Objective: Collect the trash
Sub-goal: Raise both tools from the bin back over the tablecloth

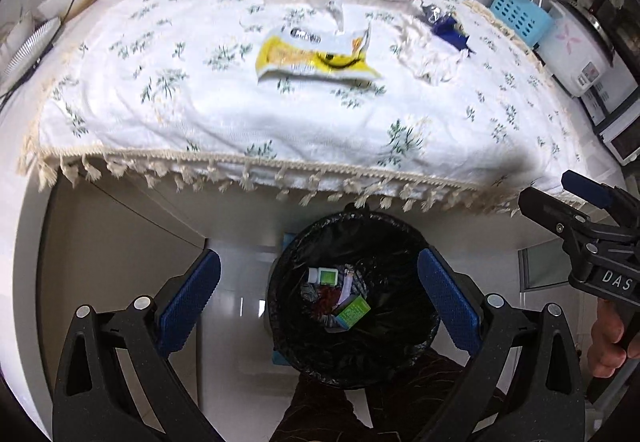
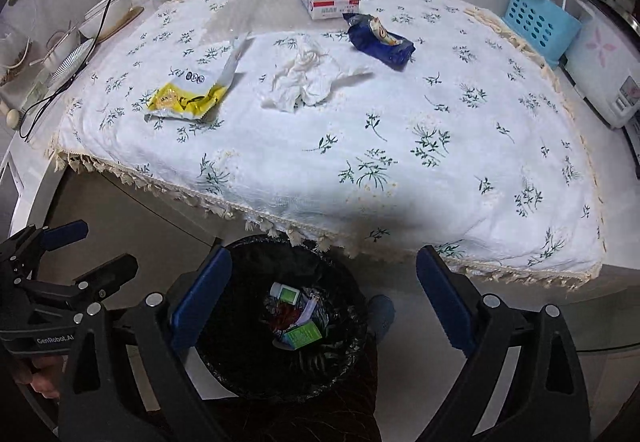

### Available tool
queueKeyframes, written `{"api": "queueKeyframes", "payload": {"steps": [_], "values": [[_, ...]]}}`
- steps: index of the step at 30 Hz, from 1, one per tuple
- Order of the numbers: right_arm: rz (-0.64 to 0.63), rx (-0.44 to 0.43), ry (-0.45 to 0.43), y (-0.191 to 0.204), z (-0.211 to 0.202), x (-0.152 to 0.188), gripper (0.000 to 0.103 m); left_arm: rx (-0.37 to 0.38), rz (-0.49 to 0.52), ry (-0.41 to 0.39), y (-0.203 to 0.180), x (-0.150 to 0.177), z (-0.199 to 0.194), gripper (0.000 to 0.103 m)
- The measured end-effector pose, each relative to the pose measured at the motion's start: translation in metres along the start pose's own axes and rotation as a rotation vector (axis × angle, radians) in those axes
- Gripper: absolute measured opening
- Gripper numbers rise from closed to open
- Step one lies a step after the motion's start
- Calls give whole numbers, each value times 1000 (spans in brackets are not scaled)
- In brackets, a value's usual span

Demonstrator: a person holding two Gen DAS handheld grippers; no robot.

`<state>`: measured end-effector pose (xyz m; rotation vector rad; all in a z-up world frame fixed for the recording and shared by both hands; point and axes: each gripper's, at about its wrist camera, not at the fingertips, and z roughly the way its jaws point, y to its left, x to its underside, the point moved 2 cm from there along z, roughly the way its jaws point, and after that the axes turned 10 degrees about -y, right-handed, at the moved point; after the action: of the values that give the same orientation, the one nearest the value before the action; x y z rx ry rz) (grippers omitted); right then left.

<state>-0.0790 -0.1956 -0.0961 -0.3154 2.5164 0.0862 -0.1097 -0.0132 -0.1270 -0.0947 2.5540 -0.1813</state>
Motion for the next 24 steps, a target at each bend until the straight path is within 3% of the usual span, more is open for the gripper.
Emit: {"api": "queueKeyframes", "payload": {"steps": [12, 24], "values": [[6, -18, -39, -11, -19, -44, 90, -12, -1, -34, -7, -42, -26, 97], [-10, -32, -79, -22, -14, -100, 90, -48, -19, -56, -8, -93, -25, 97]]}}
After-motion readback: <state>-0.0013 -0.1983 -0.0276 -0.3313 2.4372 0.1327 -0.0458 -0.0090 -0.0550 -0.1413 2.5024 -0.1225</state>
